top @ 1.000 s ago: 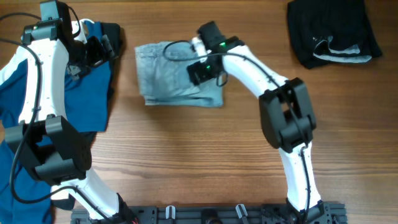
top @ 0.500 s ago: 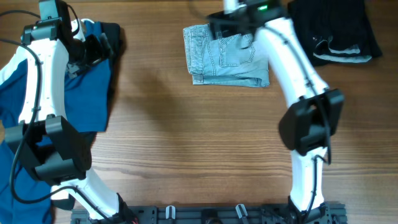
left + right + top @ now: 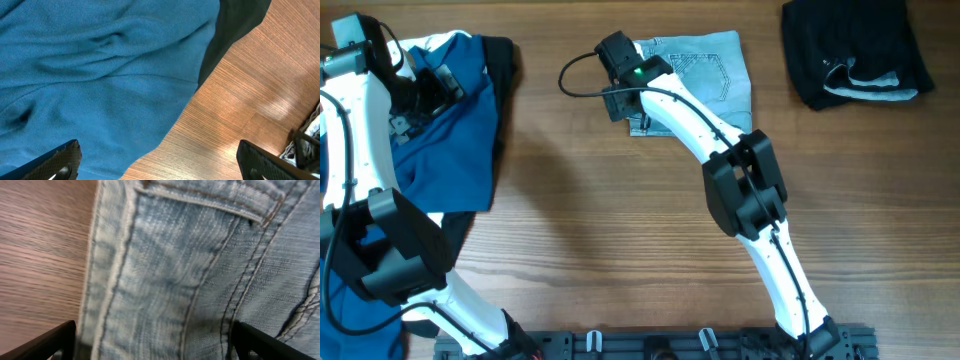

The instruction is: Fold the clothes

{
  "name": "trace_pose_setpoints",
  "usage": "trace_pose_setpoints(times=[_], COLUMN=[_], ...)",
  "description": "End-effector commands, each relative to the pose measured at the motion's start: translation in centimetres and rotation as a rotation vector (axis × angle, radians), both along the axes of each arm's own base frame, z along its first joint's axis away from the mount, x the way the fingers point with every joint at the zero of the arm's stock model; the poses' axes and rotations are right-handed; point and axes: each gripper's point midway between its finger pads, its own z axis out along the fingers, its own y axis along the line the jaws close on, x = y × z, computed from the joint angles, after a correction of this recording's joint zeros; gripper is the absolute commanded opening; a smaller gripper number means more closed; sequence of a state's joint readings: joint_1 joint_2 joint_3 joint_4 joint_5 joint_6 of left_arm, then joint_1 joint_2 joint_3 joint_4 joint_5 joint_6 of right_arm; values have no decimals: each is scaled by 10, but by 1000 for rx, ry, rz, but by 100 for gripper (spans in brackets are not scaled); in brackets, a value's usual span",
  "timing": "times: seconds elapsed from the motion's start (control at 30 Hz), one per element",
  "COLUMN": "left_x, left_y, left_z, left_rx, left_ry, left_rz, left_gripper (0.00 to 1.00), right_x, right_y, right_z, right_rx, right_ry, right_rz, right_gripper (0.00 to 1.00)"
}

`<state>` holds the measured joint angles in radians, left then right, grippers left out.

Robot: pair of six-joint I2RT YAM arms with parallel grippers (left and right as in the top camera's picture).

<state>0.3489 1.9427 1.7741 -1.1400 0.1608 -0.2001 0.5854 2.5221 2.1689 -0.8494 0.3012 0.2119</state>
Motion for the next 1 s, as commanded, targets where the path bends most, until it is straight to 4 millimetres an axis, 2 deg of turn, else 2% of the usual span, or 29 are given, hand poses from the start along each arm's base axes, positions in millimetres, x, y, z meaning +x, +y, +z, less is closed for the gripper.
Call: trace_pose_setpoints(times=[0.0, 0.03, 0.1, 0.13, 0.23, 0.27, 0.33, 0.4, 0.43, 0.5, 0.53, 0.6, 0.63, 0.8, 0.83, 0.87, 0.97], left_x=[1, 1, 1, 1, 1, 1, 1, 1, 1, 1, 1, 1, 1, 1, 2, 2, 3], left_y=[2, 2, 2, 2, 2, 2, 2, 2, 2, 2, 2, 2, 2, 2, 2, 2, 3], left_z=[9, 9, 8, 9, 9, 8, 8, 8, 8, 8, 8, 8, 8, 9, 9, 9, 9], left_rx=[17, 17, 17, 17, 17, 17, 17, 17, 17, 17, 17, 17, 17, 17, 17, 18, 19], left_ry=[-21, -21, -20, -21, -21, -21, -21, -20, -20, -20, -20, -20, -21, -21, -22, -25, -26], left_rz=[-9, -9, -9, -9, -9, -9, -9, -9, -9, -9, -9, -9, -9, -9, -9, -9, -9], left_gripper=[100, 100, 100, 100, 100, 100, 100, 100, 100, 100, 100, 100, 100, 100, 100, 100, 100], right_x=[-4, -2, -2, -3, -13, -15, -18, -18, -16, -9, -5, -2, -2, 11, 14, 20, 35], right_y=[-27, -41, -62, -67, -75, -76, -77, -75, -73, -65, -57, -58, -67, -116, -121, -133, -166], right_z=[-26, -30, -38, -43, -60, -64, -68, -64, -54, -18, 11, 57, 85, 177, 190, 211, 252], right_rx=[-169, -231, -258, -240, -176, -169, -172, -160, -148, -83, -21, 44, 54, 113, 133, 151, 159], right_ry=[4, -3, 36, 66, 156, 169, 182, 182, 178, 153, 142, 107, 77, -96, -126, -188, -315], right_rz=[-43, -63, -89, -93, -99, -100, -98, -95, -95, -75, -7, 67, 91, 40, 33, 11, -28], right_gripper=[99, 100, 82, 72, 29, 20, 7, 4, 4, 4, 4, 4, 4, 4, 4, 4, 4])
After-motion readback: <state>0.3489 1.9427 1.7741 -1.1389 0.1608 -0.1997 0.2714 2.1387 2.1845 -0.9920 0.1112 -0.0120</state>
